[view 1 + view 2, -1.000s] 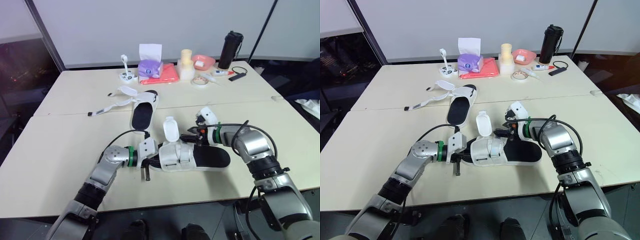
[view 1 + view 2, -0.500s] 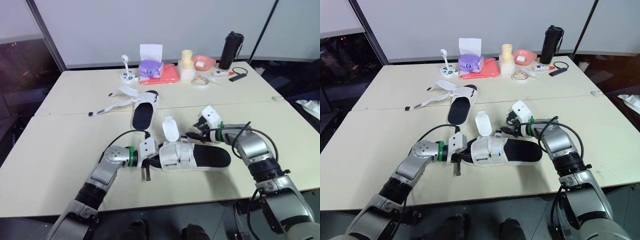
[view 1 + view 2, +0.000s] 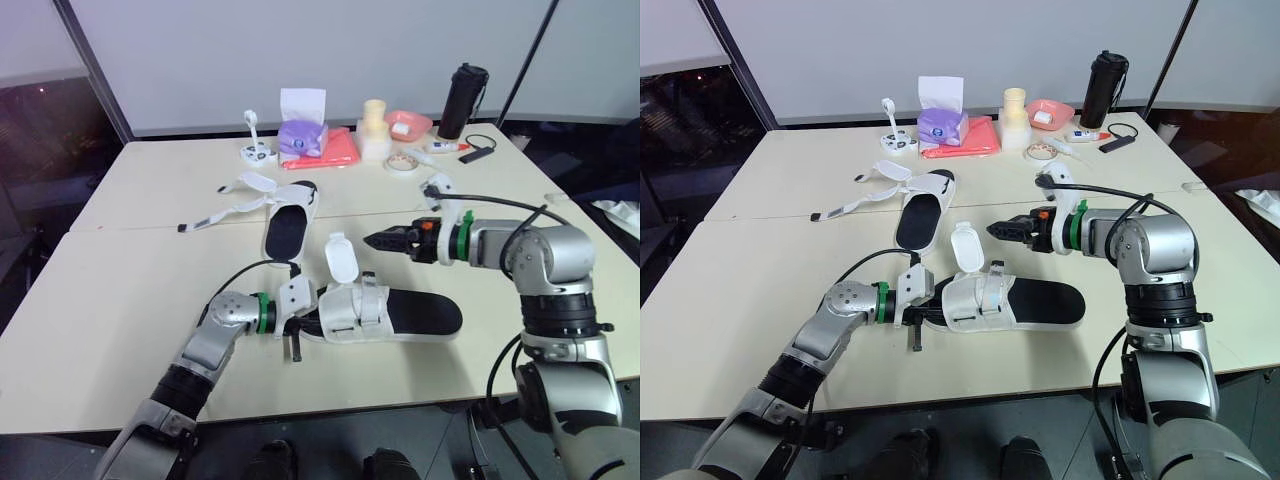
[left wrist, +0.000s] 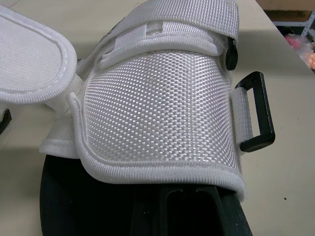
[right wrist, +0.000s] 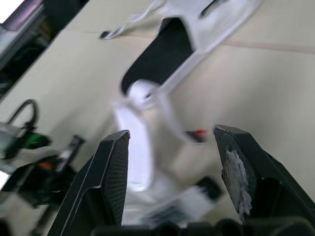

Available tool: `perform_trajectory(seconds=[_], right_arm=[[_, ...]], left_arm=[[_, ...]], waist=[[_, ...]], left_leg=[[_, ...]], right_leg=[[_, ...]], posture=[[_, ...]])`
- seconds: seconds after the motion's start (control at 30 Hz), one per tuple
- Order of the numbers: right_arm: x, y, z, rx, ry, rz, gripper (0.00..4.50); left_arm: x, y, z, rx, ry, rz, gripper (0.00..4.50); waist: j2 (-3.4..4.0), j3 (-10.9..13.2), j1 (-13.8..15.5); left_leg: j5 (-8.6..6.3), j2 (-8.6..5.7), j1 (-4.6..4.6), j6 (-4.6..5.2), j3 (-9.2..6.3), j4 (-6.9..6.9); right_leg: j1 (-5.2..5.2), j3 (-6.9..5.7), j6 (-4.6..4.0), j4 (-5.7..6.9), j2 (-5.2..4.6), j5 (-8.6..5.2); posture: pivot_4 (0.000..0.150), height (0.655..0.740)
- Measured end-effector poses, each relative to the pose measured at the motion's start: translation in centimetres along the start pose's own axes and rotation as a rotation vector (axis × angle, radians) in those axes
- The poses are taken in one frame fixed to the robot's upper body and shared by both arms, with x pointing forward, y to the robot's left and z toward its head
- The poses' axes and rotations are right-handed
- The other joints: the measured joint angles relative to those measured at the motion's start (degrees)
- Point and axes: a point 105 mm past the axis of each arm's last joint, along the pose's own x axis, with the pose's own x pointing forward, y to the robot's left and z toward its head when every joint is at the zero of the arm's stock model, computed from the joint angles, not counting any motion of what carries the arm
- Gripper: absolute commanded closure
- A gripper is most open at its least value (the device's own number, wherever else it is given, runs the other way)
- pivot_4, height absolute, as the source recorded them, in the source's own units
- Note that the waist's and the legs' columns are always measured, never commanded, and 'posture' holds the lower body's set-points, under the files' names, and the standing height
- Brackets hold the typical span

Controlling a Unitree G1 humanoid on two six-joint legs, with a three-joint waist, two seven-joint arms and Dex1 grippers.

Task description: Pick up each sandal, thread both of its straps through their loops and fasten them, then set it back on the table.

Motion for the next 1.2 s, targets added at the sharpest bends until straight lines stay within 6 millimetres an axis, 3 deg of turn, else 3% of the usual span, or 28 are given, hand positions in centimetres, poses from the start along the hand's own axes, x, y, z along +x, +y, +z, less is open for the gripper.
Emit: perform_trajectory(seconds=[0.27, 0.5, 0.63, 0.8, 1.03, 1.17, 1.2], right_arm=[[2.7, 1.2, -3.1, 0.072, 0.099, 0.094, 1.61], [5.0, 2.5, -4.0, 0.115, 0.118, 0.191, 1.61], [6.4, 3.5, -2.4, 0.120, 0.090, 0.243, 1.61], [7.4, 4.9, 1.0, 0.095, 0.029, 0.293, 1.61], [6.8, 5.4, 3.7, 0.105, -0.040, 0.319, 1.61], [6.4, 5.9, 4.2, 0.112, -0.040, 0.335, 1.61], [6.3, 6.0, 4.3, 0.113, -0.038, 0.336, 1.84]], left_arm=[[0.0, 0.0, 0.0, 0.001, -0.001, 0.001, 4.50], [-0.2, -0.1, -0.1, 0.001, 0.000, 0.010, 4.50], [-0.2, -0.1, -0.1, 0.002, 0.000, 0.013, 4.50], [-0.2, -0.1, -0.1, 0.002, -0.002, 0.016, 4.50], [-0.2, 0.0, 0.0, 0.005, -0.003, 0.017, 4.50], [-0.1, 0.0, 0.1, 0.006, -0.004, 0.017, 4.50], [-0.1, 0.0, 0.1, 0.006, -0.004, 0.017, 4.50]], waist=[[0.00, 0.0, -0.1], [0.01, 0.0, -0.3], [0.01, 0.0, -0.3], [0.01, 0.0, -0.2], [0.02, 0.0, -0.2], [0.02, 0.0, -0.1], [0.02, 0.0, -0.1]], left_leg=[[0.00, -0.02, 0.00, 0.00, 0.00, -0.01], [0.00, -0.02, 0.01, 0.00, 0.01, -0.03], [0.00, -0.03, 0.01, 0.00, 0.01, -0.06], [0.00, -0.03, 0.02, 0.00, 0.01, -0.13], [0.01, -0.03, 0.02, -0.01, 0.01, -0.20], [0.01, -0.03, 0.02, -0.01, 0.01, -0.20], [0.01, -0.04, 0.02, -0.01, 0.01, -0.20]], right_leg=[[-0.01, -0.01, 0.01, 0.00, 0.00, 0.00], [-0.03, -0.01, 0.02, 0.02, 0.01, 0.00], [-0.06, -0.01, 0.02, 0.02, 0.01, 0.01], [-0.10, -0.01, 0.02, 0.02, 0.02, 0.01], [-0.13, 0.00, 0.01, 0.01, 0.02, 0.01], [-0.13, 0.00, 0.01, 0.01, 0.02, 0.01], [-0.13, 0.00, 0.01, 0.01, 0.02, 0.01]], posture=[[0.150, 0.7400], [0.150, 0.7400], [0.150, 0.7400], [0.150, 0.7400], [0.150, 0.7400], [0.150, 0.7400], [0.150, 0.7400]])
